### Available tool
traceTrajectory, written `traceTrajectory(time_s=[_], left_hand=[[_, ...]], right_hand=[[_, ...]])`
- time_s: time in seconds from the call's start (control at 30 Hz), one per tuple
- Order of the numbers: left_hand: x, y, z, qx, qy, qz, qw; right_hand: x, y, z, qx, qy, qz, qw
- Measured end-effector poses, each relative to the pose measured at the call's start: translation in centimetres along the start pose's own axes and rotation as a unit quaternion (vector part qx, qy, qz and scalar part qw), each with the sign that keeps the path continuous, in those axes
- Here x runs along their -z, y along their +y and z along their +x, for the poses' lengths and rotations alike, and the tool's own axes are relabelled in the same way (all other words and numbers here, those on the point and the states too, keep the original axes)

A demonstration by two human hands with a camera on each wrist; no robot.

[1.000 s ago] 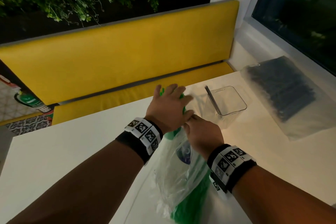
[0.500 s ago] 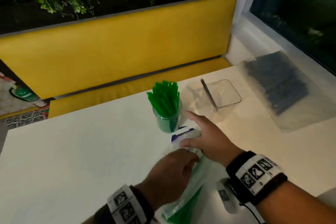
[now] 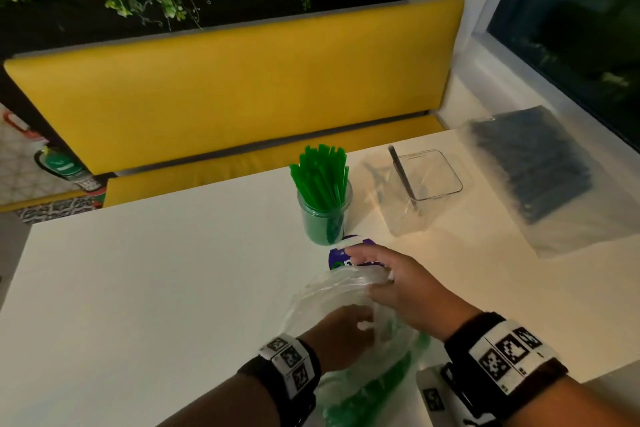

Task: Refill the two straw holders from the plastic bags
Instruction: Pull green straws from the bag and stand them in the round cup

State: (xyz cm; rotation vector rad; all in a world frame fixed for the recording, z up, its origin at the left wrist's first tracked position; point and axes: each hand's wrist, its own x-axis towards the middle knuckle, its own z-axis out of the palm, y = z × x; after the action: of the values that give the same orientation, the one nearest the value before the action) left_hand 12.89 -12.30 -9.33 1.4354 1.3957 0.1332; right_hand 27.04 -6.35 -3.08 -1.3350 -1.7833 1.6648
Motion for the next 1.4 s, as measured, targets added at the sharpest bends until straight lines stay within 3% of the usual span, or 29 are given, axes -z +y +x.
traceTrajectory(time_s=[0.1, 0.23, 0.33, 0.5, 0.63, 0.77, 0.83, 0.93, 1.07, 1.13, 1.3, 1.4], left_hand=[[-0.2, 0.6, -0.1, -0.005, -0.052, 0.049, 0.997], [-0.4, 0.8, 0.7, 0.032, -0.022, 0.128, 0.991], [-0.2, 0.8, 1.0, 0.052, -0.031, 0.141, 0.988], [2.0, 0.2, -0.3, 0.020, -0.017, 0.030, 0.999], [3.8, 0.9, -1.7, 0.017, -0.024, -0.136, 0.990], [5.8, 3.3, -3.3, -0.045, 0.010, -0.086, 0.995], [7.6, 4.9, -4.7, -0.093, 0.040, -0.110, 0.989], [11.6, 7.5, -6.3, -0.171, 0.149, -0.229, 0.947], [16.8, 9.8, -4.6, -0.247, 0.322, -0.393, 0.825], [18.5, 10.5, -2.8, -0.248, 0.372, -0.414, 0.793], [20.7, 10.2, 1.2, -0.233, 0.450, -0.417, 0.754], [20.7, 9.0, 2.7, -0.223, 0.480, -0.355, 0.771]], right_hand=[[-0.6, 0.2, -0.6, 0.012, 0.005, 0.016, 1.000], [-0.9, -0.1, -1.3, 0.065, 0.022, 0.018, 0.997], [-0.3, 0.4, -1.3, 0.066, 0.032, -0.012, 0.997], [1.2, 2.3, -1.0, 0.045, 0.116, -0.149, 0.981], [1.2, 2.9, -1.0, 0.044, 0.152, -0.239, 0.958], [1.2, 2.7, -0.4, 0.014, 0.155, -0.318, 0.935], [1.3, 1.6, -0.1, -0.011, 0.136, -0.353, 0.926], [1.3, 0.1, 1.2, -0.014, 0.122, -0.370, 0.921], [0.3, -1.4, 4.1, 0.053, 0.128, -0.401, 0.905], [0.1, -1.7, 6.1, 0.063, 0.137, -0.404, 0.902], [0.4, -2.0, 8.6, 0.068, 0.169, -0.385, 0.905], [0.4, -2.1, 8.9, 0.062, 0.180, -0.385, 0.903]])
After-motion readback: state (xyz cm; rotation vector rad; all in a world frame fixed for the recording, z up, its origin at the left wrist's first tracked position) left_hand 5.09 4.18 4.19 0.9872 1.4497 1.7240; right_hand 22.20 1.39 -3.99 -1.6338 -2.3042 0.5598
